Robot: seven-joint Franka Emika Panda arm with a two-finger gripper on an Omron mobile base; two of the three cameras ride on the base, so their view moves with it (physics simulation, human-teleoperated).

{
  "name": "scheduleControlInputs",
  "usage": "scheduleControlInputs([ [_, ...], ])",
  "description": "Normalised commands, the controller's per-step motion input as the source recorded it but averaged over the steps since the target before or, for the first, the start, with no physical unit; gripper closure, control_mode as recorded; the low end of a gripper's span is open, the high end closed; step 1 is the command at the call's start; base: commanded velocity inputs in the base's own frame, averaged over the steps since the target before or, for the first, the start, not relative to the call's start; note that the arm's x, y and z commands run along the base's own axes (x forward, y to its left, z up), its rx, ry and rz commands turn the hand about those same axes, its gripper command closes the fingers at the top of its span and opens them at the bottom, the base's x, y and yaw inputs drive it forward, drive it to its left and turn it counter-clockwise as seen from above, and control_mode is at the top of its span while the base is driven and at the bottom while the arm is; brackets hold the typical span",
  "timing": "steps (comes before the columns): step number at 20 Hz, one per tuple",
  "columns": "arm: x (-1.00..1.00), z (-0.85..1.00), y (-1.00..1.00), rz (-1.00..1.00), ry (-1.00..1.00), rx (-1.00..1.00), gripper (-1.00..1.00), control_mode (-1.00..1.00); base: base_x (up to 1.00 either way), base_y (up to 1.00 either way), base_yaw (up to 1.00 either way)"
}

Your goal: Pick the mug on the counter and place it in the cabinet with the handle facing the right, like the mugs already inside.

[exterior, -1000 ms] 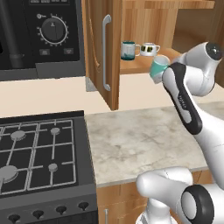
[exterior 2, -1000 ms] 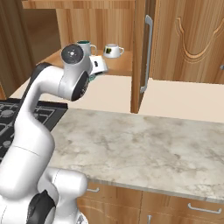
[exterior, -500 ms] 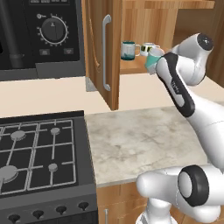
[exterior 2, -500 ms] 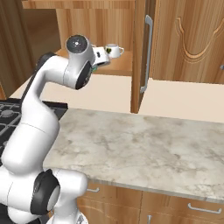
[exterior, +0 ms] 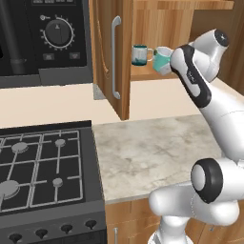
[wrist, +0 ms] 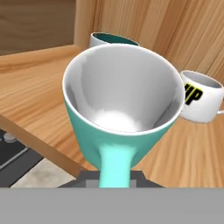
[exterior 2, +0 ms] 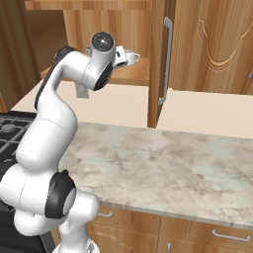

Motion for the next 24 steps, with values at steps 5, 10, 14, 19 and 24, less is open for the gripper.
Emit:
scheduleControlInputs([
  [5,0.28,-0.02,0.00,0.15,0.03,0.00,1.00,-1.00,0.00,0.00,0.00],
  [10,0.34,-0.10,0.00,0.13,0.06,-0.01,1.00,-1.00,0.00,0.00,0.00],
  [14,0.26,-0.11,0.04,0.13,0.07,-0.03,1.00,-1.00,0.00,0.00,0.00],
  [19,0.26,-0.13,0.07,0.12,0.06,-0.05,1.00,-1.00,0.00,0.00,0.00],
  [24,0.16,-0.23,0.12,0.11,0.03,-0.08,1.00,-1.00,0.00,0.00,0.00],
])
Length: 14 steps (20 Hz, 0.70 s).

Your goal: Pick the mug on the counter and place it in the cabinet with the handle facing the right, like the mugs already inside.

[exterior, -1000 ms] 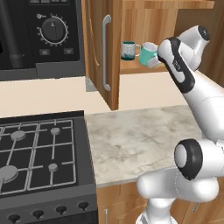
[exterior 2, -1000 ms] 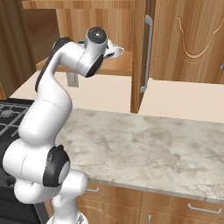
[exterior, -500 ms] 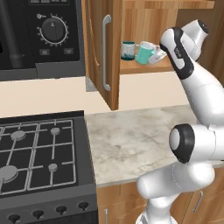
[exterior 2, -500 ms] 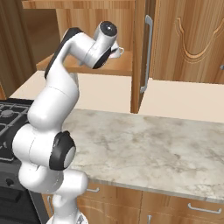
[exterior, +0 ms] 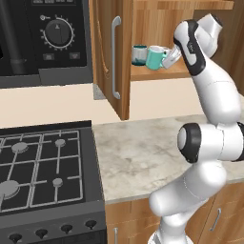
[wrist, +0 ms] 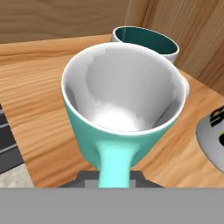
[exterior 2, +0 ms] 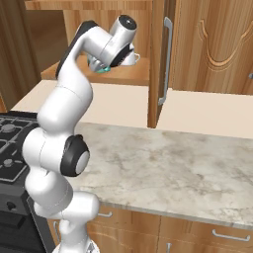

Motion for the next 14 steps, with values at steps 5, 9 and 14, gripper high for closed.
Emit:
scheduleControlInputs([
  [5,0.00,-0.45,0.15,0.06,0.00,-0.05,1.00,-1.00,0.00,0.00,0.00],
  [9,0.00,-0.63,0.23,0.04,0.00,-0.06,1.00,-1.00,0.00,0.00,0.00],
  [14,-0.02,-0.49,0.28,0.00,0.00,-0.13,1.00,-1.00,0.00,0.00,0.00],
])
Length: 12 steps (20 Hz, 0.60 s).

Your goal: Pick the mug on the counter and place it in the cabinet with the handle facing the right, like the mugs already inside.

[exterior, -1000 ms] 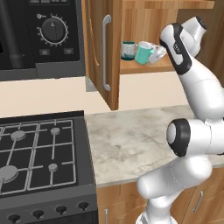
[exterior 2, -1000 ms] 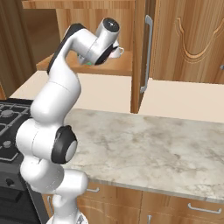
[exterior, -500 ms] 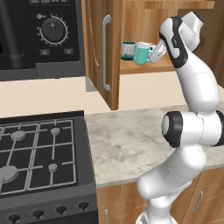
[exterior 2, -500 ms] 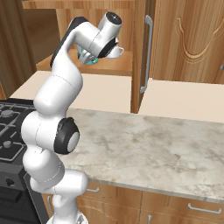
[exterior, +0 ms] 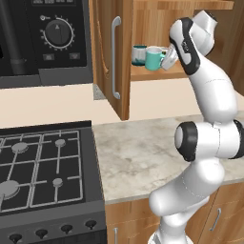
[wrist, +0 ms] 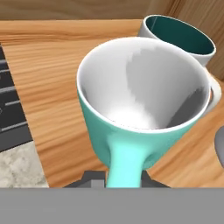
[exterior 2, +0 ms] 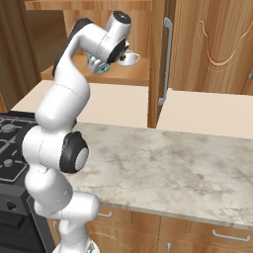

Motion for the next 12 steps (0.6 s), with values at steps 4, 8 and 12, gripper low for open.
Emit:
scheduleControlInputs([
  [4,-0.01,-0.51,0.16,0.00,0.00,-0.07,1.00,-1.00,0.00,0.00,0.00],
  [8,-0.06,-0.37,0.01,0.00,-0.04,0.00,1.00,-1.00,0.00,0.00,0.00],
  [12,-0.23,-0.15,0.03,0.00,-0.11,0.00,1.00,-1.00,0.00,0.00,0.00],
])
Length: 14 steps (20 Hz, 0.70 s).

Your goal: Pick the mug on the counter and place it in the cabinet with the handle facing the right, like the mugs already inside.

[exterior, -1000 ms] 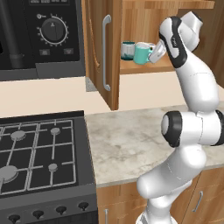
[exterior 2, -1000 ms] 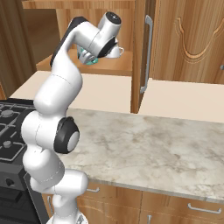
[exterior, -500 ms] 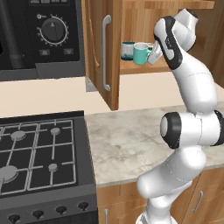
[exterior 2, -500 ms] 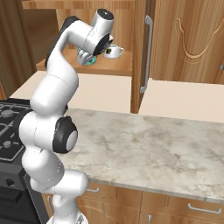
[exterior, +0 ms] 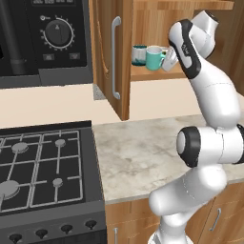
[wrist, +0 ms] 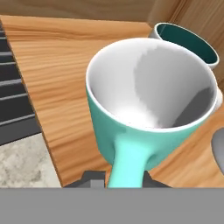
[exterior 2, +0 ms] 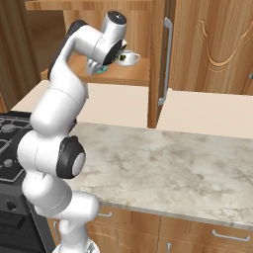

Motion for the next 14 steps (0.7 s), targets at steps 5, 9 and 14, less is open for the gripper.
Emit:
scheduleControlInputs([
  [5,-0.18,-0.08,0.06,-0.02,-0.14,-0.04,1.00,-1.00,0.00,0.00,0.00],
  [9,-0.03,-0.10,0.06,-0.08,-0.13,-0.01,1.00,-1.00,0.00,0.00,0.00],
  [14,0.03,0.00,0.00,-0.10,-0.12,0.15,1.00,-1.00,0.00,0.00,0.00],
])
